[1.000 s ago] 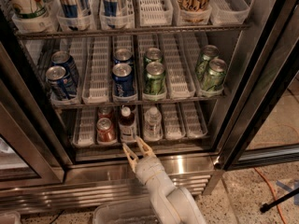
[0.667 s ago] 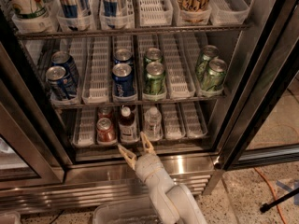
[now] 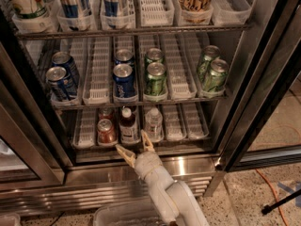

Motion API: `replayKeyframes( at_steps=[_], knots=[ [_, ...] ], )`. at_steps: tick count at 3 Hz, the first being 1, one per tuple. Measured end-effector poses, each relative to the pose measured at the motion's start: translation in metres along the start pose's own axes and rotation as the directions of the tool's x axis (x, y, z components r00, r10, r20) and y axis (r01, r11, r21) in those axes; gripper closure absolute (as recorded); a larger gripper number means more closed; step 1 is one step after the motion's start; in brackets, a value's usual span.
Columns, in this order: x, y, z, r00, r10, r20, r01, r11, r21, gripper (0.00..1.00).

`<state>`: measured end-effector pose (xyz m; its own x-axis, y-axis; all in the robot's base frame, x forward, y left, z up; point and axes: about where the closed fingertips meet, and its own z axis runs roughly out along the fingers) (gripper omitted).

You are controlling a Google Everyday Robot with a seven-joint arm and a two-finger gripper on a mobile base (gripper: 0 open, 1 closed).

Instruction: Pick blue plastic bottle from bottom shelf of fridge

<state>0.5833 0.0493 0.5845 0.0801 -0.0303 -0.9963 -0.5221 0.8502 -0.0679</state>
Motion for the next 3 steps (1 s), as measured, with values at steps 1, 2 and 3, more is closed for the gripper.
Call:
replayKeyframes(
  at_steps=[1, 2, 3],
  knots=[
    [-0.003, -0.003, 0.011, 1.000, -0.008, 0.008, 0.008, 0.9999, -0.009, 0.30],
    [-0.006, -0.007, 0.022, 1.000, -0.021, 0.019, 0.021, 0.9997, -0.014, 0.33],
    [-0.007, -0.011, 0.033, 0.999, -0.031, 0.021, 0.032, 0.9993, -0.018, 0.40]
  ],
)
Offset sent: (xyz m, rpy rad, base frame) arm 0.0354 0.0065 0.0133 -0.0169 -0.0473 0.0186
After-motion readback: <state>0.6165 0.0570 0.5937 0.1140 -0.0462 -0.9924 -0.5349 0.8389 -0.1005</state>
